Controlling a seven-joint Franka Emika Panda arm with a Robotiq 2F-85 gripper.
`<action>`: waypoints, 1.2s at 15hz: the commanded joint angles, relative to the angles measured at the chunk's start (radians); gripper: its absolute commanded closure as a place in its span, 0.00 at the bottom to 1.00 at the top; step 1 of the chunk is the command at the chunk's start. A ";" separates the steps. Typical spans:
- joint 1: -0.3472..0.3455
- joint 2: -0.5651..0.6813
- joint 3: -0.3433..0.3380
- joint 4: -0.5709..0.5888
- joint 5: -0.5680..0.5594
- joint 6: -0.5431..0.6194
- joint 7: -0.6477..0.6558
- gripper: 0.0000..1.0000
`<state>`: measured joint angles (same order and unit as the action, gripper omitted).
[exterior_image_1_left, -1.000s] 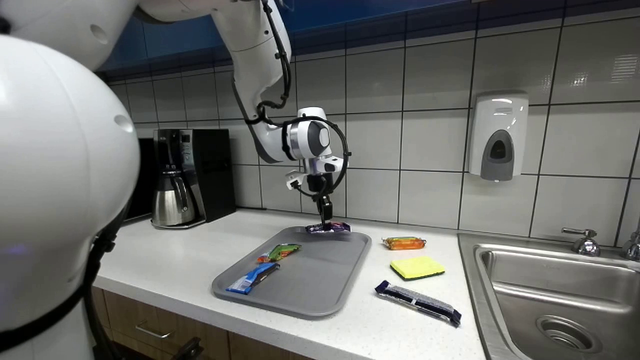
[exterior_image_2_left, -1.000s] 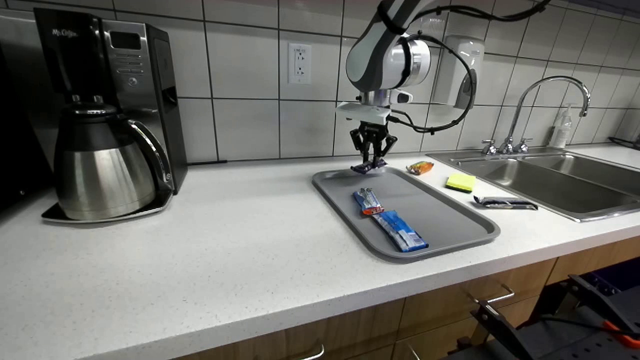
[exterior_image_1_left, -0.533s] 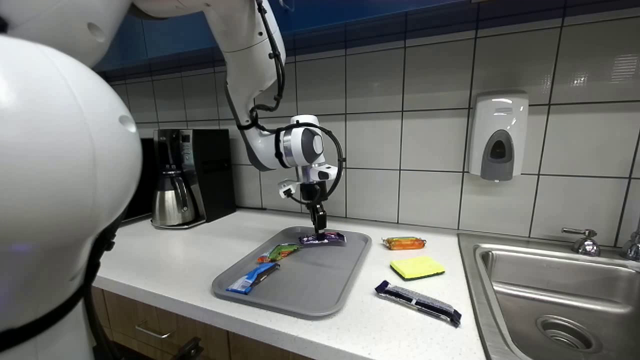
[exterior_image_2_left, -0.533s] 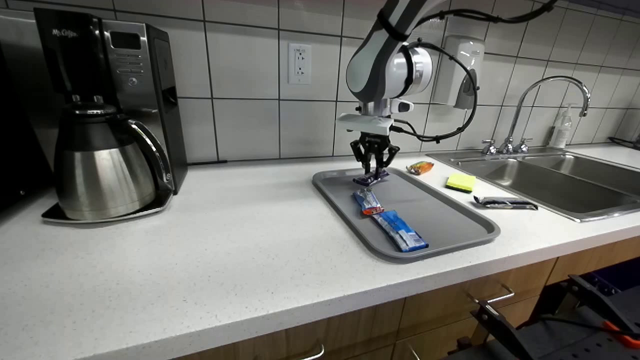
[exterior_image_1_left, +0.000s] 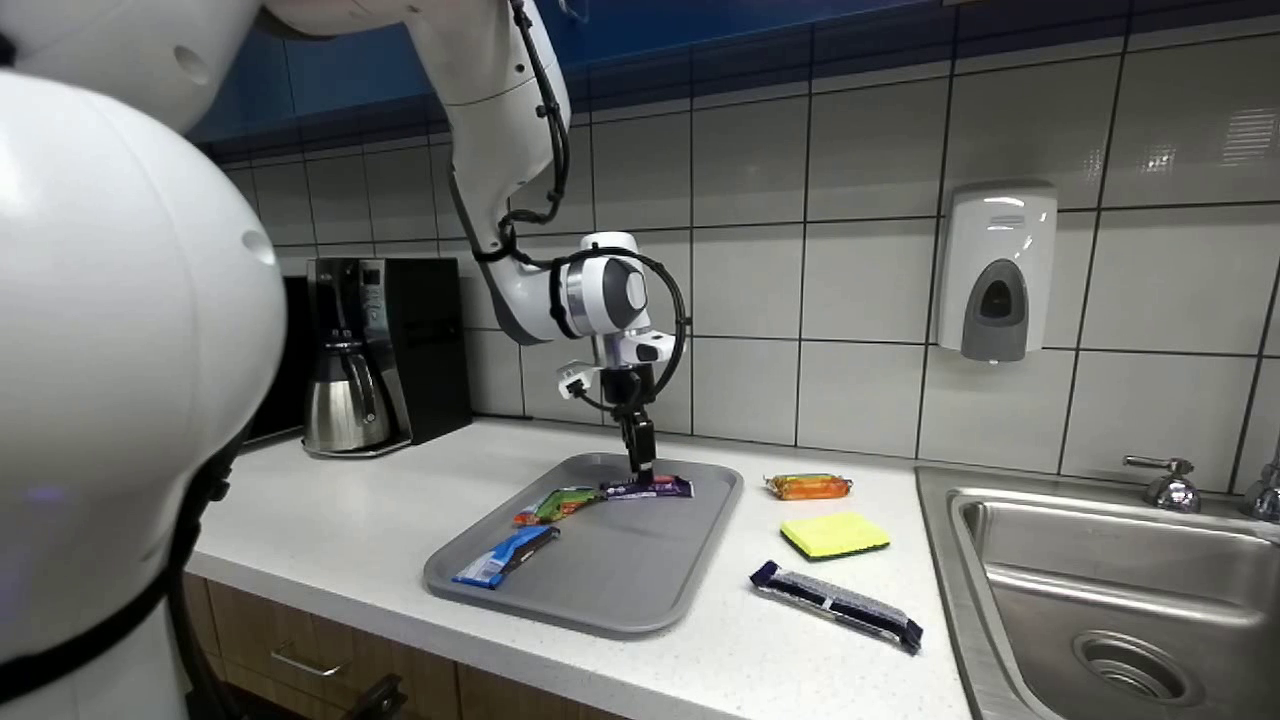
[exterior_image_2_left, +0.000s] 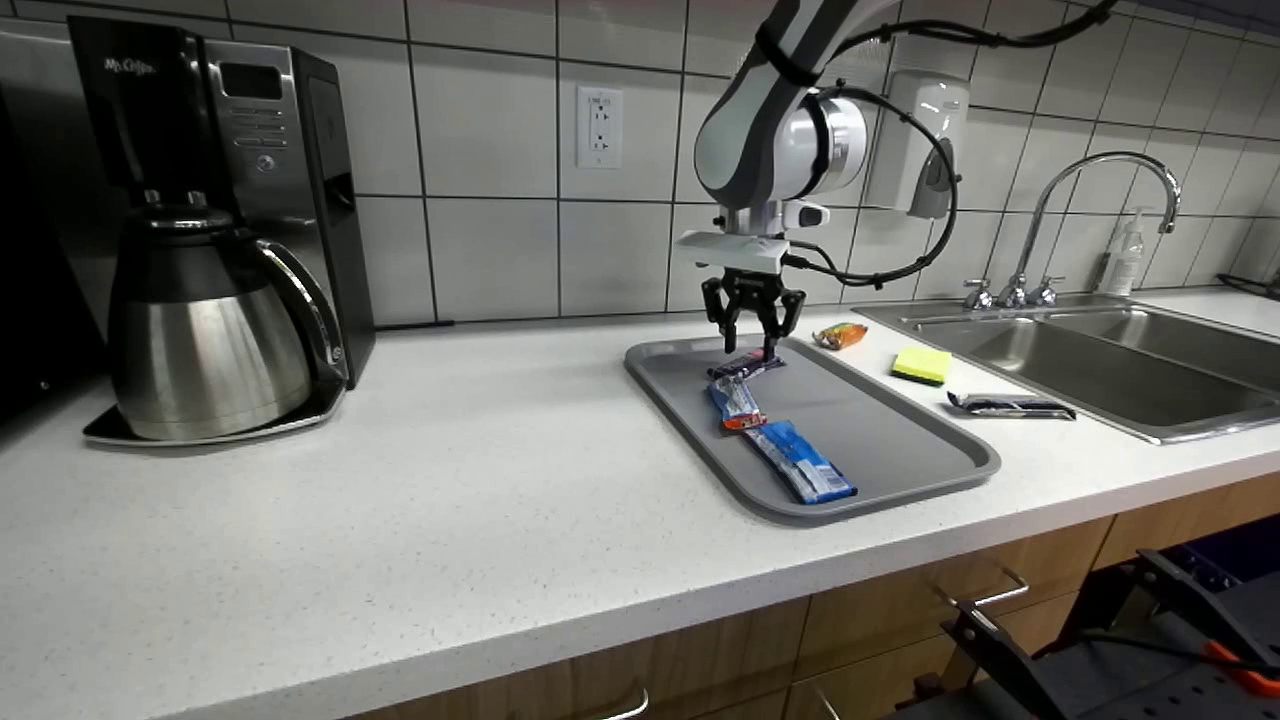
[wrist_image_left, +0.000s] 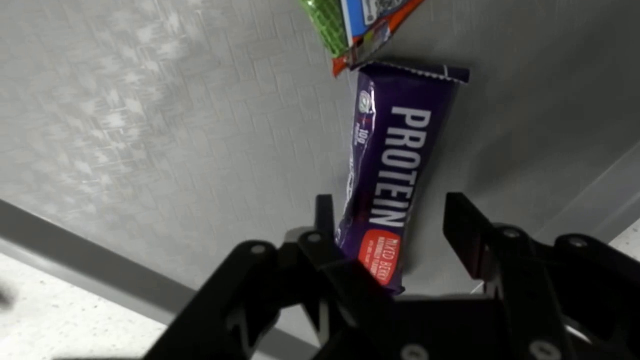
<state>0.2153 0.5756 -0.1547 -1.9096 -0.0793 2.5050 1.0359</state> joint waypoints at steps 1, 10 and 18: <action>0.011 -0.038 -0.013 -0.028 -0.022 -0.008 0.028 0.08; -0.032 -0.050 -0.048 0.007 -0.009 -0.032 0.018 0.00; -0.076 -0.006 -0.090 0.082 -0.009 -0.046 0.043 0.00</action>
<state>0.1577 0.5514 -0.2403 -1.8750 -0.0791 2.5001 1.0430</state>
